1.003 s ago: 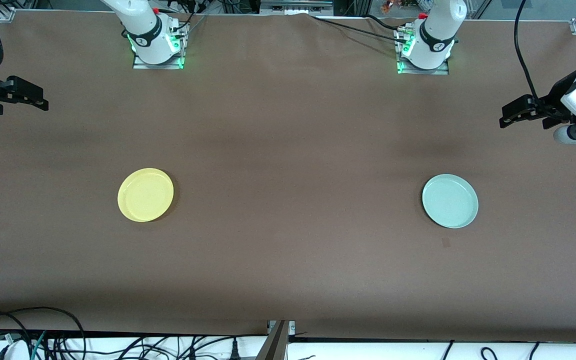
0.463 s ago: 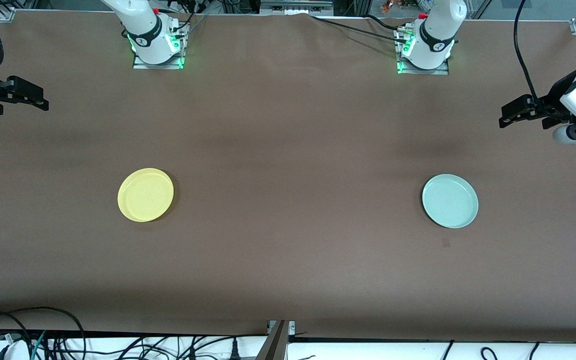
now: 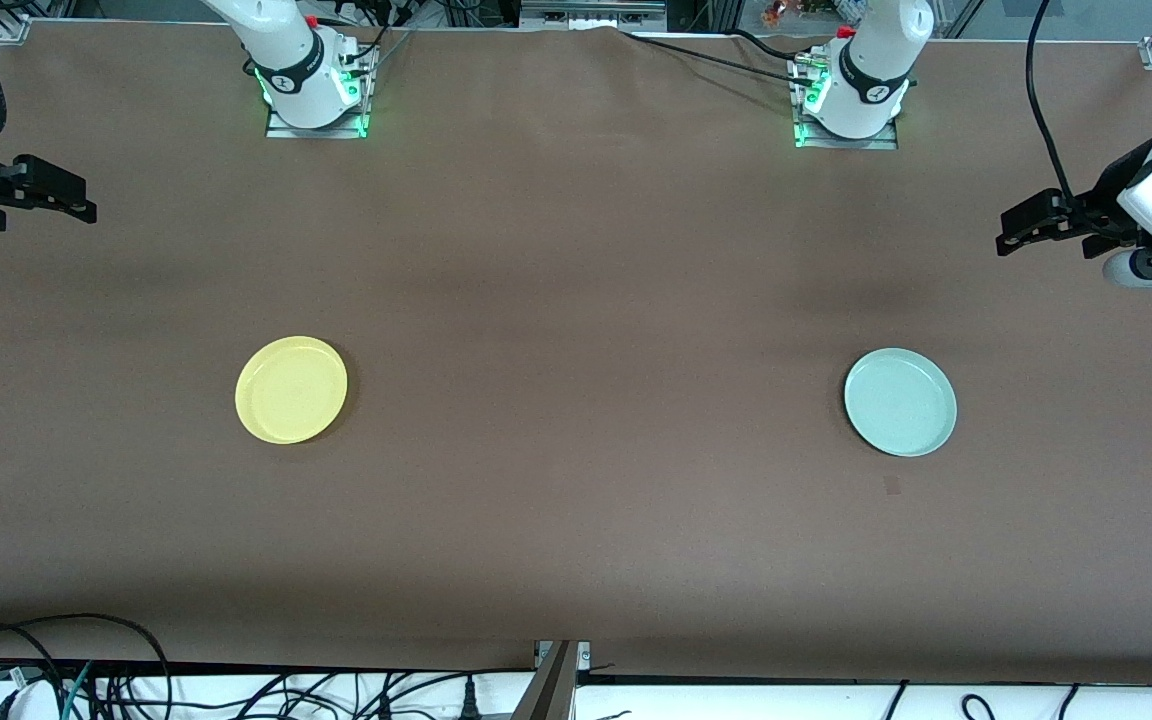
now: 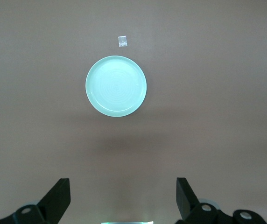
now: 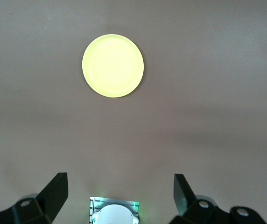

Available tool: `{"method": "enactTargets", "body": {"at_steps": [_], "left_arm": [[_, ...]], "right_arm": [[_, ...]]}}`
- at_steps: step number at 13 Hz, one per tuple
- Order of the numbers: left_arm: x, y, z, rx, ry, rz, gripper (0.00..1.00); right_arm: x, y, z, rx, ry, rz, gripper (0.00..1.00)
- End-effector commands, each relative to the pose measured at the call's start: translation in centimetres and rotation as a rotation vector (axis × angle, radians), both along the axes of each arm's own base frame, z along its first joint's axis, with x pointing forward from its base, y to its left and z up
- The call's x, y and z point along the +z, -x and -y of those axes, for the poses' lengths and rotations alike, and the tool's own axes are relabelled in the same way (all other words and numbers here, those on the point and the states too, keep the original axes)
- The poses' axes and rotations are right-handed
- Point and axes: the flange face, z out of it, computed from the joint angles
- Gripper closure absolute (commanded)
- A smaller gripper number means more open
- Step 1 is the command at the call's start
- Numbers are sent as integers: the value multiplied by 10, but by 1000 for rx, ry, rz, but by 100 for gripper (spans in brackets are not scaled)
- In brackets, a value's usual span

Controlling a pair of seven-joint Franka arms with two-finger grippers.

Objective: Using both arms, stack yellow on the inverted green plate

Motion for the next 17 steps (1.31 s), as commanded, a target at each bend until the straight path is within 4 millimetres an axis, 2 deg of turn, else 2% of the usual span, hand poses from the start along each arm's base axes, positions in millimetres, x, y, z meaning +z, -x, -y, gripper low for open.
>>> {"method": "enactTargets", "body": {"at_steps": [1, 4, 11, 17], "left_arm": [[6, 3, 2, -14, -20, 14, 0], [6, 3, 10, -31, -31, 13, 0], [-3, -1, 8, -37, -65, -4, 0], [2, -2, 8, -35, -62, 8, 0]], "right_arm": [[7, -3, 0, -8, -7, 13, 0], [6, -3, 2, -11, -7, 13, 0], [6, -3, 0, -8, -7, 12, 0], [6, -3, 2, -13, -7, 12, 0]]}}
